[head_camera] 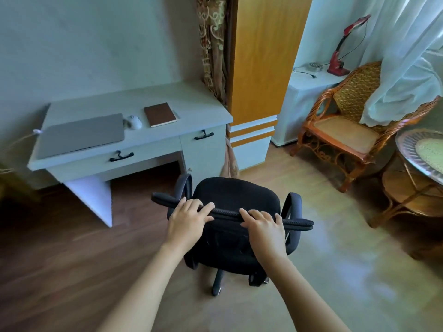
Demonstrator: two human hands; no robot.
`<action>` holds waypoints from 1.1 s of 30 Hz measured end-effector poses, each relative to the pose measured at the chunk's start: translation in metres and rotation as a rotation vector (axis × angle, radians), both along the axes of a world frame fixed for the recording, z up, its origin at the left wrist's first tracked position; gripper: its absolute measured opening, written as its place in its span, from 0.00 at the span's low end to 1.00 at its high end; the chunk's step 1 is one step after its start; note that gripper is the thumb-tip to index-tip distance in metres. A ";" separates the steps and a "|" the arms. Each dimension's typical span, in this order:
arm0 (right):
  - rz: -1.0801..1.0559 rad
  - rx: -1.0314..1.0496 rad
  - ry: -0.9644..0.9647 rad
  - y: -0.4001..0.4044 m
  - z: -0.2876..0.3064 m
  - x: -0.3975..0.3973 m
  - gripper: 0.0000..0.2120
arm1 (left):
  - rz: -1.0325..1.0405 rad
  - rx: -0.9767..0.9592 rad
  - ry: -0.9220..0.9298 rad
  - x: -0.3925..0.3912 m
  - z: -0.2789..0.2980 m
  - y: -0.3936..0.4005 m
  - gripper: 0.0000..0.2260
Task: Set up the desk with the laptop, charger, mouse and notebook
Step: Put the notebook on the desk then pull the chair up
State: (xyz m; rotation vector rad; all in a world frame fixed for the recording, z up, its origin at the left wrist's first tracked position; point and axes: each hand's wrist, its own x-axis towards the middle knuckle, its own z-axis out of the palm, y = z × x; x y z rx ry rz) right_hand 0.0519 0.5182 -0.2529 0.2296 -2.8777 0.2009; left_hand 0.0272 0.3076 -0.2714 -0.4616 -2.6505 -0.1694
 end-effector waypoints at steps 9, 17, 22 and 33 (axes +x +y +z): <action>0.232 -0.108 -0.274 -0.053 0.041 0.006 0.17 | 0.256 -0.085 -0.082 0.069 0.018 -0.058 0.12; 0.347 -0.106 -0.272 -0.126 0.036 -0.001 0.17 | 0.410 -0.166 -0.196 0.078 0.023 -0.128 0.13; 0.416 -0.062 -0.240 -0.173 0.028 -0.030 0.17 | 0.451 -0.123 -0.191 0.059 0.020 -0.173 0.13; 0.536 -0.065 -0.225 -0.282 0.027 -0.122 0.18 | 0.528 -0.071 -0.334 -0.011 0.027 -0.275 0.13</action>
